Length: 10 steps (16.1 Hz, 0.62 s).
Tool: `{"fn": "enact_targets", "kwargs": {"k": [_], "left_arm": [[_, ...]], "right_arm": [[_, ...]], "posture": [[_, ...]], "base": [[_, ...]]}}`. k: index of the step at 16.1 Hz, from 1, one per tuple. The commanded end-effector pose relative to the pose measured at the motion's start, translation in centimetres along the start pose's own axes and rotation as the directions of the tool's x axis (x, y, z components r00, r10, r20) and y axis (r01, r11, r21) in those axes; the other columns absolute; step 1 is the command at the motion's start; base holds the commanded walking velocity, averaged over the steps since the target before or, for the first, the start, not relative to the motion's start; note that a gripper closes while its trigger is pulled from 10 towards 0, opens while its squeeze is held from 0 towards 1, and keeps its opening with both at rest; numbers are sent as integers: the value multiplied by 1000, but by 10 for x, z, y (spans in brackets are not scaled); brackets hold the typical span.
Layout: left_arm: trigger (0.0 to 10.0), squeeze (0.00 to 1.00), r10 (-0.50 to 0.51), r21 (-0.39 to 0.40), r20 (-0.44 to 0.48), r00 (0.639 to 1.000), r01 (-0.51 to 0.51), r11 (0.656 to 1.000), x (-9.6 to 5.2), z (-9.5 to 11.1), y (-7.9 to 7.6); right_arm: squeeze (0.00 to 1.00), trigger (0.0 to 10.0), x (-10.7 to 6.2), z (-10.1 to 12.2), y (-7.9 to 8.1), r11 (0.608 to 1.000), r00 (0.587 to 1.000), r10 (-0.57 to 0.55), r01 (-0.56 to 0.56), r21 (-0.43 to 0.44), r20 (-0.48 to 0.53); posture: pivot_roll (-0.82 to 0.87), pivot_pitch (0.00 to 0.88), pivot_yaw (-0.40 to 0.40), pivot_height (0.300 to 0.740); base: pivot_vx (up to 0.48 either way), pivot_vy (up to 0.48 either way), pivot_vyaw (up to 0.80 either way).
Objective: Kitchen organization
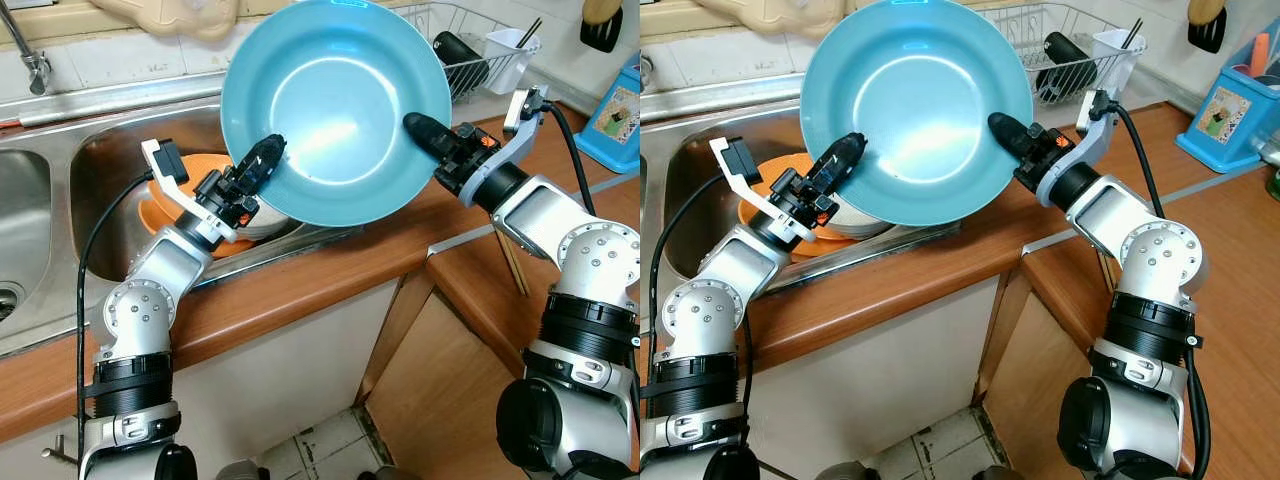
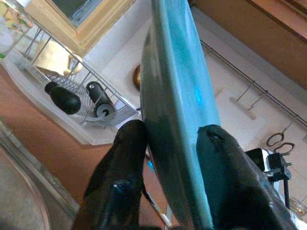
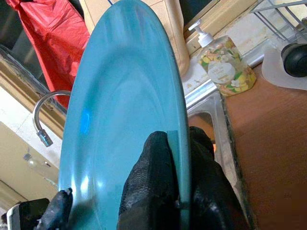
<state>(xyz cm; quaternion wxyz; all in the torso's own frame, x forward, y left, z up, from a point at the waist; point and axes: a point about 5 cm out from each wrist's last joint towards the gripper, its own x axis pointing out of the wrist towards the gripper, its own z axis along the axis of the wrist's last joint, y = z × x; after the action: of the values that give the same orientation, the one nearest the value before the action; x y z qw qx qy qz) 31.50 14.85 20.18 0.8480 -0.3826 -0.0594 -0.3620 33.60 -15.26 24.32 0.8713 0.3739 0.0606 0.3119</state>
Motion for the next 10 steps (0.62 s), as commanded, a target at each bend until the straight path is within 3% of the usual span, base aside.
{"fn": "enact_targets", "kwargs": {"k": [1, 4, 5, 6, 9, 10], "left_arm": [[0, 0, -42, 1, -15, 999, 42, 999, 6, -2, -7], [0, 0, -32, 5, -18, 999, 32, 999, 6, -3, -6], [0, 0, -29, 5, -16, 999, 29, 1000, 6, -2, -6], [0, 0, -24, 7, -13, 1000, 25, 1000, 7, -1, -5], [0, 0, -22, 8, -4, 1000, 22, 1000, 7, 1, -5], [0, 0, -21, 6, 9, 1000, 21, 1000, 8, 3, -5]], "right_arm": [[0, 0, 0, -2, 2, 1000, 1000, -4, 4, -4, -5], [0, 0, 0, -2, 2, 1000, 1000, -6, 6, -8, -5], [0, 1725, 0, -2, 2, 1000, 1000, -8, 8, -12, -5], [0, 10000, 0, -1, 1, 999, 1000, -23, 23, -34, -4], [0, 10000, 1, -1, -2, 994, 998, -59, 60, -88, 5], [1000, 10000, 1, -1, -2, 995, 999, -52, 52, -82, 11]], "posture": [[-151, 0, 23, 740], [-151, 0, 23, 740], [-151, 0, 22, 740], [-151, 0, 22, 740], [-151, 0, 21, 740], [-151, 0, 21, 740]], "base": [[0, 0, 0], [0, 0, 0], [0, 0, 0], [0, 0, 0], [0, 0, 0], [0, 0, 0]]}}
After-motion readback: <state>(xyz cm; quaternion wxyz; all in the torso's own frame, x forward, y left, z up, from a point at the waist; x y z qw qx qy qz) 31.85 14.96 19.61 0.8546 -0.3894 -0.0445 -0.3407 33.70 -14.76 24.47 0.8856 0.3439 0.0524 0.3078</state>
